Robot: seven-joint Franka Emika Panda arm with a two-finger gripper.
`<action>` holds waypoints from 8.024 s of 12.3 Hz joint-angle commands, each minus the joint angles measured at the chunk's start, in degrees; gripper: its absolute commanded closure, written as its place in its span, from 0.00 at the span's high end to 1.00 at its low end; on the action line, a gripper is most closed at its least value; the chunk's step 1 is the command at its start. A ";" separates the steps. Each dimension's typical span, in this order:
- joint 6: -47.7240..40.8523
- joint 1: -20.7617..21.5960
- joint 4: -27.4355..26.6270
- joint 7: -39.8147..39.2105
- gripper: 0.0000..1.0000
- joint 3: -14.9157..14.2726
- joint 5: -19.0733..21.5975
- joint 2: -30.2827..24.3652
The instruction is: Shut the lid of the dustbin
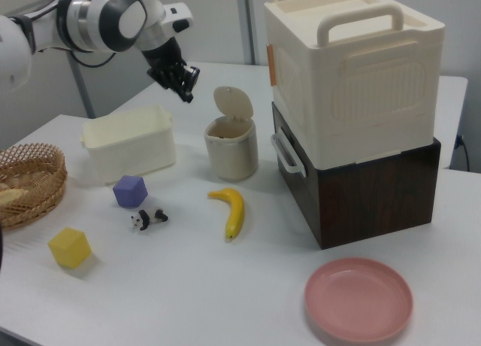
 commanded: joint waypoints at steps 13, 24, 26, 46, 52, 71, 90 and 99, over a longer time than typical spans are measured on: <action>42.31 8.81 15.75 17.31 0.12 -14.74 -1.29 25.82; 34.87 10.13 10.75 14.34 0.11 -14.40 -0.51 19.15; 34.23 10.22 10.74 13.97 0.11 -14.05 -0.50 19.41; 38.98 10.31 11.53 14.24 0.10 -14.66 -0.24 22.13; 39.06 10.57 11.88 13.97 0.10 -14.66 -0.50 24.07; 39.24 10.74 10.65 13.53 0.10 -14.31 -0.06 21.42; 40.82 10.84 -0.24 6.59 0.07 -16.59 -0.33 21.70; 40.82 11.19 -3.67 6.06 0.07 -16.59 0.02 22.14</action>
